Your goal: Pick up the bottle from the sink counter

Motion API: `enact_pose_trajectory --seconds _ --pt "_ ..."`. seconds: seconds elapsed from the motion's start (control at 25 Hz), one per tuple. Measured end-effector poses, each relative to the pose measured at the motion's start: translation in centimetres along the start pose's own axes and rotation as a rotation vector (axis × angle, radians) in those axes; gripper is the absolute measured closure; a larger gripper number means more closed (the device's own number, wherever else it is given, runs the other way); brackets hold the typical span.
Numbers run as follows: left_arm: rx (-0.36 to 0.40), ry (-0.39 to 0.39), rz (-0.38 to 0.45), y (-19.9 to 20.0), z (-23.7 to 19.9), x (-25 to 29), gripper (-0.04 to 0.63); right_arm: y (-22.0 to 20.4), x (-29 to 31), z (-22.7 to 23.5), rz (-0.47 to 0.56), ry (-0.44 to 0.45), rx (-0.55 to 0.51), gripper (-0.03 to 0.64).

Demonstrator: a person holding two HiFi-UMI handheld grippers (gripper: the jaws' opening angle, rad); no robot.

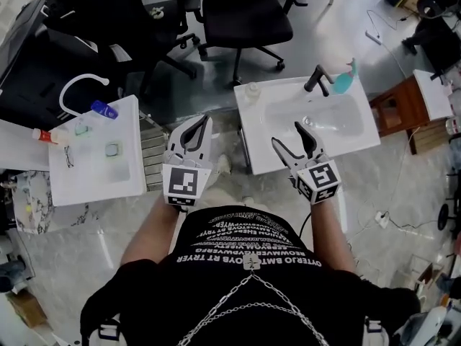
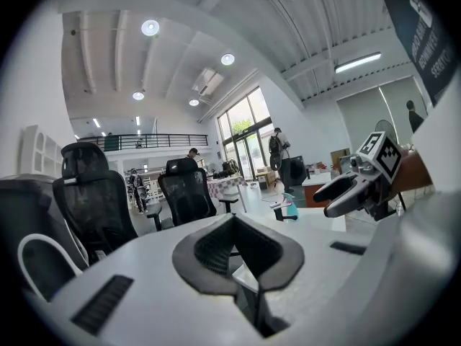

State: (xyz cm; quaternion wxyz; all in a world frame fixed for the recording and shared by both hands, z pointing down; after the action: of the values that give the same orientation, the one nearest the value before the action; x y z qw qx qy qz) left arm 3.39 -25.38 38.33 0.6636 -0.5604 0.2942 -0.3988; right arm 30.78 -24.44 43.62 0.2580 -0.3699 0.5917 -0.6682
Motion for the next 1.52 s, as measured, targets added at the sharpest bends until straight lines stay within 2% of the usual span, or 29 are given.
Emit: enact_pose_trajectory --seconds 0.68,0.84,1.08,1.36,1.52 --pt "-0.010 -0.105 -0.046 -3.6 -6.6 13.9 0.590 -11.0 17.8 8.5 -0.205 0.030 0.043 0.316" --pt "-0.010 -0.122 -0.054 -4.2 -7.6 16.1 0.591 -13.9 21.7 9.9 -0.261 0.041 0.032 0.295" --pt "-0.015 -0.128 -0.092 -6.0 -9.7 17.6 0.591 -17.6 26.5 11.5 -0.307 0.027 -0.044 0.282" --pt "-0.033 -0.108 -0.153 -8.2 -11.7 17.9 0.590 -21.9 30.6 12.6 -0.391 0.036 -0.038 0.265" --pt "0.000 -0.122 -0.162 -8.9 -12.3 17.7 0.591 -22.9 32.0 12.9 -0.389 -0.004 -0.028 0.270"
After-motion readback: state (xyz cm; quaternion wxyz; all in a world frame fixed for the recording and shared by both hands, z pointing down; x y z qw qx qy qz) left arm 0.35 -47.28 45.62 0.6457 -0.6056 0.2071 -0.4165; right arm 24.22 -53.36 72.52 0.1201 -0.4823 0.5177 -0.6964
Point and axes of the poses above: the fingertips, and each gripper's own axes: x forward along the fingers, z to its right, y out of its top, the point moved 9 cm from there along -x, backward along the fingers, and after that the axes turned 7 degrees about z, right-handed, at the moved point
